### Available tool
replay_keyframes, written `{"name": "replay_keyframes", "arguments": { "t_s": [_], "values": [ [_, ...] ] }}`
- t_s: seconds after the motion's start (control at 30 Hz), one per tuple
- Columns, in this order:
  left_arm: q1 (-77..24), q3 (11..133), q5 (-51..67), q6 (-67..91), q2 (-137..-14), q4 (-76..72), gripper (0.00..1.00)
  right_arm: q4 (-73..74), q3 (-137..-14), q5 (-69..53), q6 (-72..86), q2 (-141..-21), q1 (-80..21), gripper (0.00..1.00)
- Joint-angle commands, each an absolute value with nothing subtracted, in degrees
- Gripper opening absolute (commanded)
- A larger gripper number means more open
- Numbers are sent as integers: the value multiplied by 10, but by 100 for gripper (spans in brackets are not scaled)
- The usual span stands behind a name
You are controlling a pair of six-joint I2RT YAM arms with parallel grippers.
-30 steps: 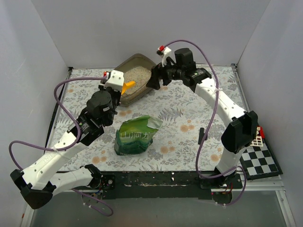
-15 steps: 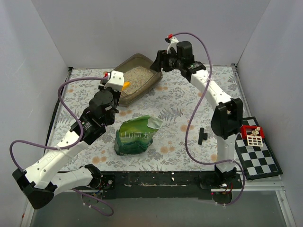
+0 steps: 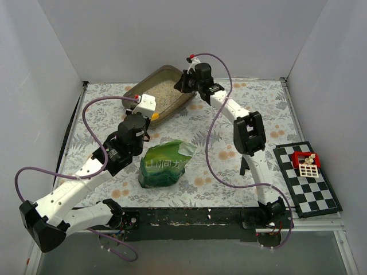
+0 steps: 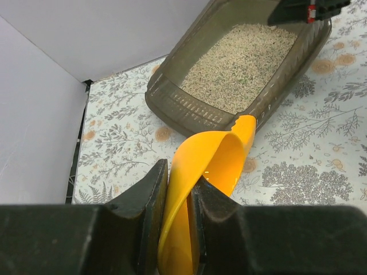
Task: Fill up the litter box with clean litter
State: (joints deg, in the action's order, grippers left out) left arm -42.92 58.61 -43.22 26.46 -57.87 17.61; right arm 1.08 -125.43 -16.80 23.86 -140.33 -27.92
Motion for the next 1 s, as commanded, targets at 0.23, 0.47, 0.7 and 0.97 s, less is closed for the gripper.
{"name": "replay_keyframes", "arguments": {
  "t_s": [0.23, 0.47, 0.7, 0.97],
  "values": [
    [-425, 585, -429, 282, -587, 183, 0, -44, -1318, -110, 236, -1478, -322, 1],
    [-423, 580, -420, 287, -585, 181, 0, 45, -1298, -88, 175, -1452, -324, 1],
    [-421, 581, -404, 310, -573, 198, 0, 163, -1310, -65, 109, -1441, -322, 1],
    [-421, 586, -391, 330, -555, 218, 0, 257, -1311, -59, 53, -1438, -318, 1]
  ]
}}
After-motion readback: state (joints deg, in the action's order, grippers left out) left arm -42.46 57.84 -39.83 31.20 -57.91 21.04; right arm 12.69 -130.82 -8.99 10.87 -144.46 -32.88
